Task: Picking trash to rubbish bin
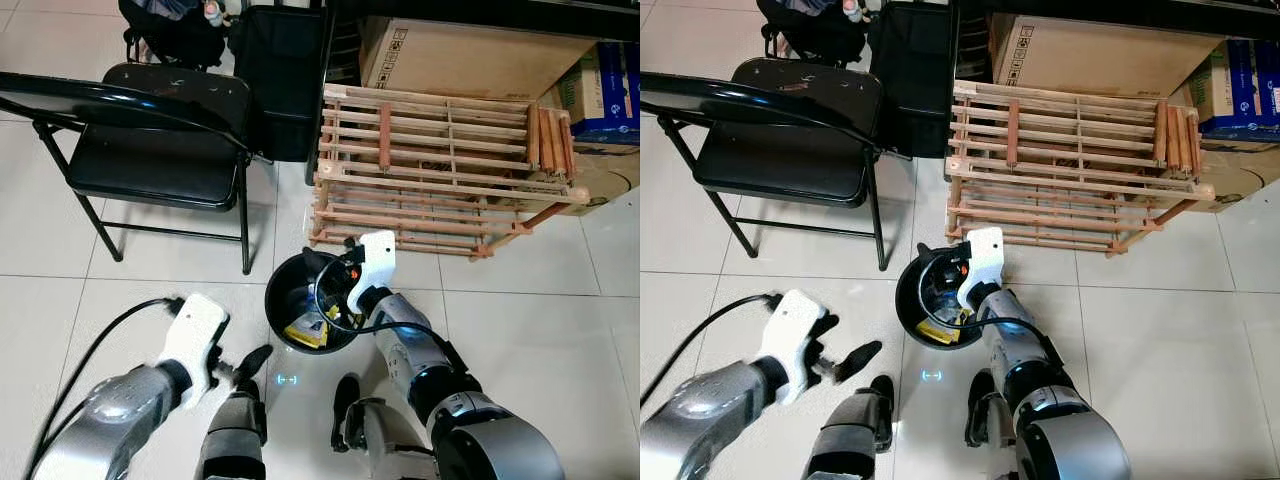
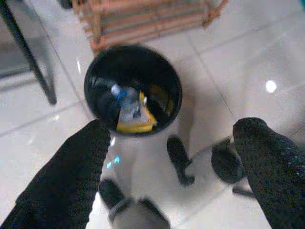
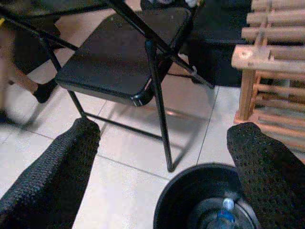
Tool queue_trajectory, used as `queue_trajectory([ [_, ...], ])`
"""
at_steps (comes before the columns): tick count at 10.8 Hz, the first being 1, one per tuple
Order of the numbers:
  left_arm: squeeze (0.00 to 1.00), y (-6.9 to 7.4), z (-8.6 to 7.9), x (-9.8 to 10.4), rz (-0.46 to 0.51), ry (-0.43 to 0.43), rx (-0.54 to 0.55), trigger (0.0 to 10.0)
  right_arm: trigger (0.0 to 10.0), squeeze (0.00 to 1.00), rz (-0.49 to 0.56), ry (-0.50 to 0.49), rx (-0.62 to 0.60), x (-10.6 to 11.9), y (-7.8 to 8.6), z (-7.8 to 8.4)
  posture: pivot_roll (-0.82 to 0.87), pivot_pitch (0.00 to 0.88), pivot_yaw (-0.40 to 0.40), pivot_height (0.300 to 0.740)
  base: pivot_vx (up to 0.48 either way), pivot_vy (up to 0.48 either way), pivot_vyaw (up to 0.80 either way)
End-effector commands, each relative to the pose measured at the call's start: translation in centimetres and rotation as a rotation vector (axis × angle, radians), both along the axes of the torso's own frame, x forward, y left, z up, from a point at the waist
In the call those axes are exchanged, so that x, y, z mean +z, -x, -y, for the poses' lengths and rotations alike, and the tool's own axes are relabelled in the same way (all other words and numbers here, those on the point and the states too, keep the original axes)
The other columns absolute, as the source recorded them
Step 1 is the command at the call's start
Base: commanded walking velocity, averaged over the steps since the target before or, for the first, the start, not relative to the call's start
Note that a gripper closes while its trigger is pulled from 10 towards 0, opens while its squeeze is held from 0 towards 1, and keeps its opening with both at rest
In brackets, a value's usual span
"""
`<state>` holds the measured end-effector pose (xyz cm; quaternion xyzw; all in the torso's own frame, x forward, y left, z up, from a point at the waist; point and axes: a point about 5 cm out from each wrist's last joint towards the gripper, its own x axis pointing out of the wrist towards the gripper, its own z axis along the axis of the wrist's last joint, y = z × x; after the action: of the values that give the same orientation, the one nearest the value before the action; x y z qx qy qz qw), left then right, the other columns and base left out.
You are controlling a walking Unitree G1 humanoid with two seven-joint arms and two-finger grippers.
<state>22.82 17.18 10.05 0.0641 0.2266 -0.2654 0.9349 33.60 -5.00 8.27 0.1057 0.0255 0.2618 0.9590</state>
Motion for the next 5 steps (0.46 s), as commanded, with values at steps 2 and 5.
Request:
queue_trajectory([
  [2, 0.0, -0.8, 1.0, -0.5, 0.028, 0.005, 0.0, 10.0, 10.0, 1.0, 0.05, 0.004, -0.025, -0.1, 0.6, 0.4, 0.45, 0.321, -0.096, 0.74, 0.0, 0.0, 0.0],
  [5, 0.0, -4.4, 3.6, 0.7, 0.208, 0.033, 0.028, 10.0, 10.0, 1.0, 0.224, 0.034, -0.131, 2.2, 0.5, 4.4, 0.37, 0.218, -0.117, 0.74, 0.0, 0.0, 0.0],
])
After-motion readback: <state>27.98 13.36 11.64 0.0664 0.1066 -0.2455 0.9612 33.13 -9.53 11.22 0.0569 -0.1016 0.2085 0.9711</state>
